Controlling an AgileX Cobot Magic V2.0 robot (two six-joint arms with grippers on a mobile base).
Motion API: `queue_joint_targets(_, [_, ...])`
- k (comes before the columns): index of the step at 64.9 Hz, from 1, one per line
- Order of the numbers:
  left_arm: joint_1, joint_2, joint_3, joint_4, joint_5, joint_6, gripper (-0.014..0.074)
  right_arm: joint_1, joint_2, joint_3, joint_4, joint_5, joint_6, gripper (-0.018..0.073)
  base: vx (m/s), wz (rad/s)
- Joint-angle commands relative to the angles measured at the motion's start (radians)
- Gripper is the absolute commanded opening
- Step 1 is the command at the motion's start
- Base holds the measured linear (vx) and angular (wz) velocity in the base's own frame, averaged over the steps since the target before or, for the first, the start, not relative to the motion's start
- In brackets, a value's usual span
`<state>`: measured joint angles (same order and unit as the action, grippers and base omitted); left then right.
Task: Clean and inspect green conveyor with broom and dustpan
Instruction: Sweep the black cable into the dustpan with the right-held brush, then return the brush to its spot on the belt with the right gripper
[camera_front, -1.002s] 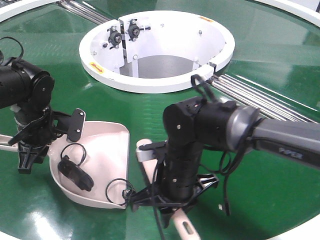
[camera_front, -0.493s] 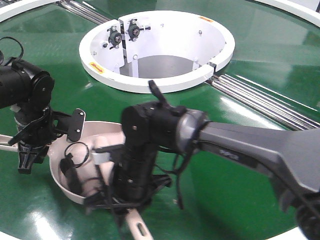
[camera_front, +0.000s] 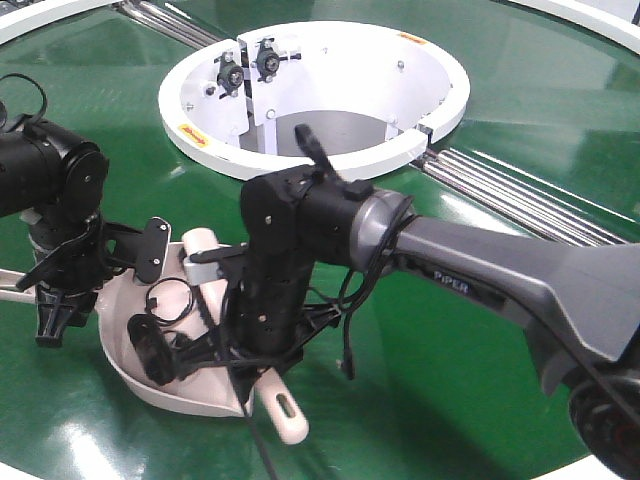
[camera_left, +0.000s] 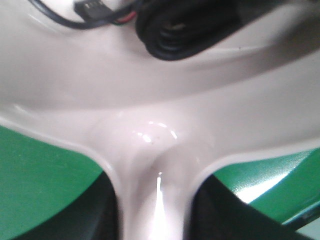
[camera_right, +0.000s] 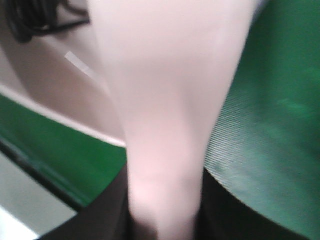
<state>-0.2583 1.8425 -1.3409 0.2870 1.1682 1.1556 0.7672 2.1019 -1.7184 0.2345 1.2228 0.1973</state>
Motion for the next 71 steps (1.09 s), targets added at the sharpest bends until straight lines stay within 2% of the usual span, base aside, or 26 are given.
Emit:
queue_joint_targets(1, [-0.005, -0.045, -0.025, 0.004, -0.003, -0.008, -0.0006, -0.034, -0.086, -0.019, -0.009, 0.068, -0.045, -0.0004, 0.0, 0.0])
queue_joint_targets(18, [-0.005, -0.045, -0.025, 0.004, -0.003, -0.008, -0.0006, -0.162, -0.207, 0.124, -0.156, 0.068, -0.057, -0.0004, 0.0, 0.0])
queue_joint_targets(24, [-0.005, -0.045, -0.025, 0.004, -0.003, -0.008, -0.0006, -0.219, -0.276, 0.198, -0.234, 0.054, -0.058, -0.0004, 0.0, 0.0])
queue_joint_targets(40, [-0.005, -0.045, -0.025, 0.004, -0.003, -0.008, -0.0006, -0.388, -0.419, 0.364, -0.255, 0.019, -0.058, -0.0004, 0.0, 0.0])
queue_joint_targets(49, [-0.005, -0.045, -0.025, 0.004, -0.003, -0.008, -0.0006, -0.465, -0.459, 0.443, -0.255, 0.028, -0.101, -0.0004, 0.0, 0.0])
queue_joint_targets(54, [-0.005, -0.045, -0.025, 0.004, -0.003, -0.008, -0.0006, -0.488, -0.461, 0.479, -0.254, 0.034, -0.111, -0.0004, 0.0, 0.0])
queue_joint_targets(71, [-0.005, -0.045, -0.025, 0.004, -0.003, -0.008, -0.0006, -0.486, -0.442, 0.588, -0.251, -0.049, -0.132, 0.0001, 0.0, 0.0])
